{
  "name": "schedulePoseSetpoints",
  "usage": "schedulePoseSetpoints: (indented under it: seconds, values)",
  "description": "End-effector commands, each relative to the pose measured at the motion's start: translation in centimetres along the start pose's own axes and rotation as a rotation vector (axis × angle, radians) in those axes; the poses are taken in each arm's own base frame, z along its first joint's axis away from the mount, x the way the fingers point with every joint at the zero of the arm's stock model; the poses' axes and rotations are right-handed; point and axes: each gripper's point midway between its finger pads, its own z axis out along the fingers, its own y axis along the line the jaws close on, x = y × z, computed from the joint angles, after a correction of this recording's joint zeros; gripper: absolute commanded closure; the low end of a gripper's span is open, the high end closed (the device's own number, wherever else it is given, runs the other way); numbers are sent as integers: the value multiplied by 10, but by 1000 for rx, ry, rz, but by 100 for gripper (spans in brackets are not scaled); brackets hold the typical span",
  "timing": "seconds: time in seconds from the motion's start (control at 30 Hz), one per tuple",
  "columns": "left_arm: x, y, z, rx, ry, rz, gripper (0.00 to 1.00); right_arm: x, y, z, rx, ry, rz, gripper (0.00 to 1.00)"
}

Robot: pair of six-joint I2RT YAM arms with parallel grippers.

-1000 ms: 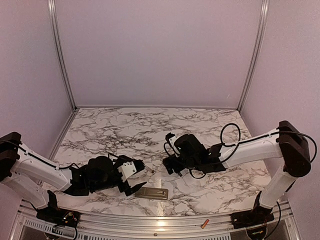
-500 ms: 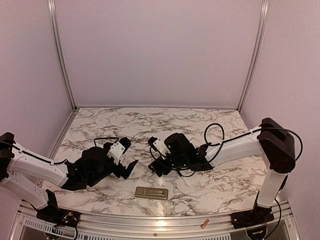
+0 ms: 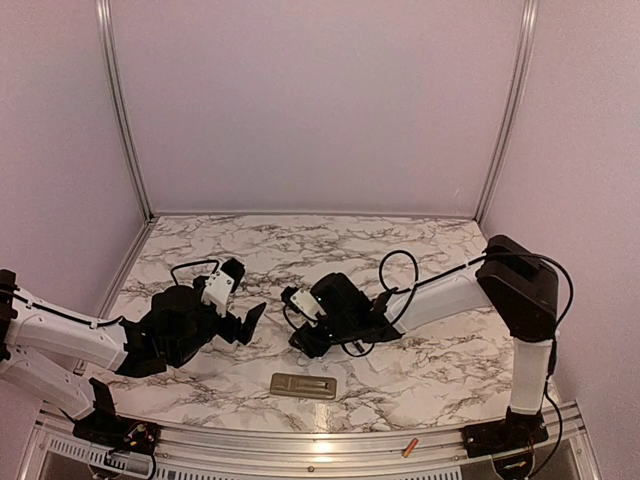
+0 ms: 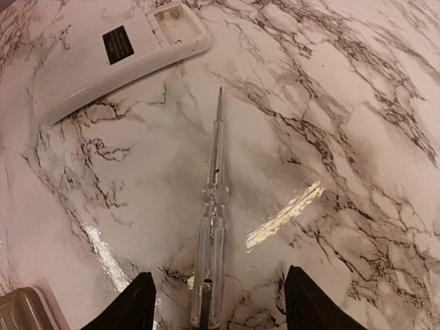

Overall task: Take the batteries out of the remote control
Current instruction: Pick up the screwdriver from the center of the board.

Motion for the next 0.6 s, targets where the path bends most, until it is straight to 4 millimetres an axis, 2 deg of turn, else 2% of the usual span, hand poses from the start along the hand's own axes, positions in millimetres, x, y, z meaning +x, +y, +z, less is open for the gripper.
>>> schedulePoseSetpoints:
  seconds: [0.0,0.2,0.37,0.57]
  values:
    - [-1,11,-2,-42,-16,-19,1,7,-1,10,1,39,3,41]
    - [-1,13,-2,-48,-16,-20,1,18,-3,18,18,76,0,55]
    - [-1,15,-3,-55,-19,-18,1,24,-3,21,19,94,-1,74]
    - [0,16,-4,-61,-22,-13,1,21,-2,16,18,86,-2,93]
